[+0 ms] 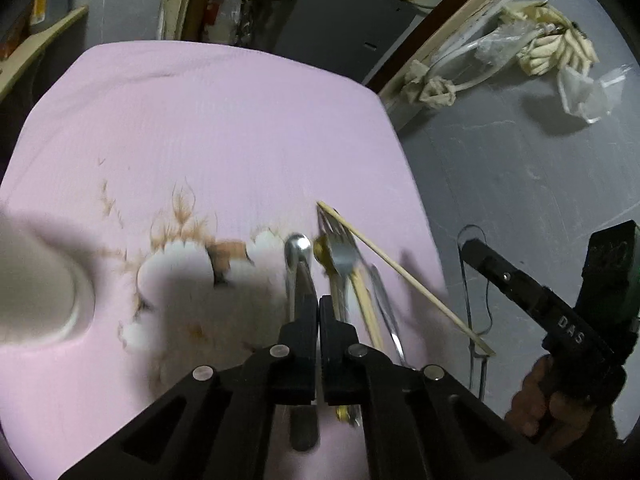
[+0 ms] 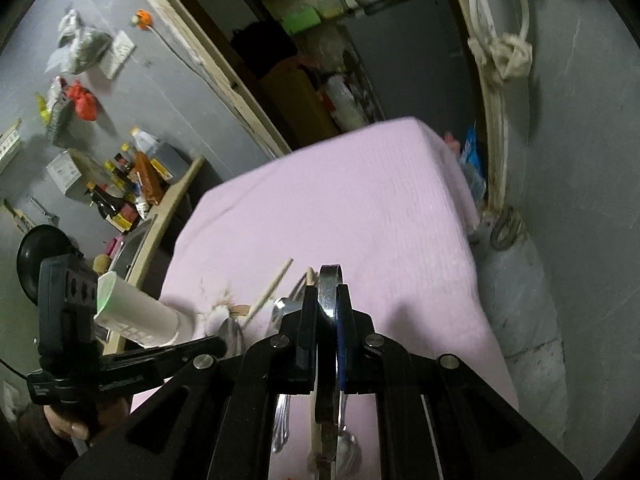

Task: Organize utensils
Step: 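Grasp a silver spoon with the left tool while the right tool grasps a metal utensil, then lift both held utensils over the white utensil holder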

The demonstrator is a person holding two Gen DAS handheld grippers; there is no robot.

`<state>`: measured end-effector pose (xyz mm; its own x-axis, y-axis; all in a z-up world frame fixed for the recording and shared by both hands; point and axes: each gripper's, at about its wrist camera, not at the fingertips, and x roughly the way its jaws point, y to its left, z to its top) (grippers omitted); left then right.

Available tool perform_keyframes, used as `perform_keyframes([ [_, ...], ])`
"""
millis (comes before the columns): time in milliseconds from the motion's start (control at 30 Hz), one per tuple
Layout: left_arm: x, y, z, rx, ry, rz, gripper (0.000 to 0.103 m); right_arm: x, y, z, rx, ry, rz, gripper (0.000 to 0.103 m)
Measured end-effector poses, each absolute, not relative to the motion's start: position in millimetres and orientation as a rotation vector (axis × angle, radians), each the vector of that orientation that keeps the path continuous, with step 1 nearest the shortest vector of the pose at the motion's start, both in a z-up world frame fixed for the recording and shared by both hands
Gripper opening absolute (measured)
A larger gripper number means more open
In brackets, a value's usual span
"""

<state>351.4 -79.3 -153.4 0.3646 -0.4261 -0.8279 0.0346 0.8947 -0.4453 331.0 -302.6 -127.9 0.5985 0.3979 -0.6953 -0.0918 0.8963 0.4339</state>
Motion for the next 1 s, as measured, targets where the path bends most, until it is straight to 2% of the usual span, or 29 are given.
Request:
perform_keyframes([
  [467, 276, -32, -67, -0.417, 0.826, -0.335, 0.002, 267, -286, -39, 0.394, 0.601, 0.297, 0.007],
  [667, 273, 18, -25, -0.431, 0.703, -0.34, 0.002, 283, -229, 2, 0.402, 0.451, 0.408, 0.007],
  [1000, 279, 127, 23, -0.425, 0.542, -0.244, 0.002, 331, -104, 30, 0.435, 0.229, 0.526, 0.007],
])
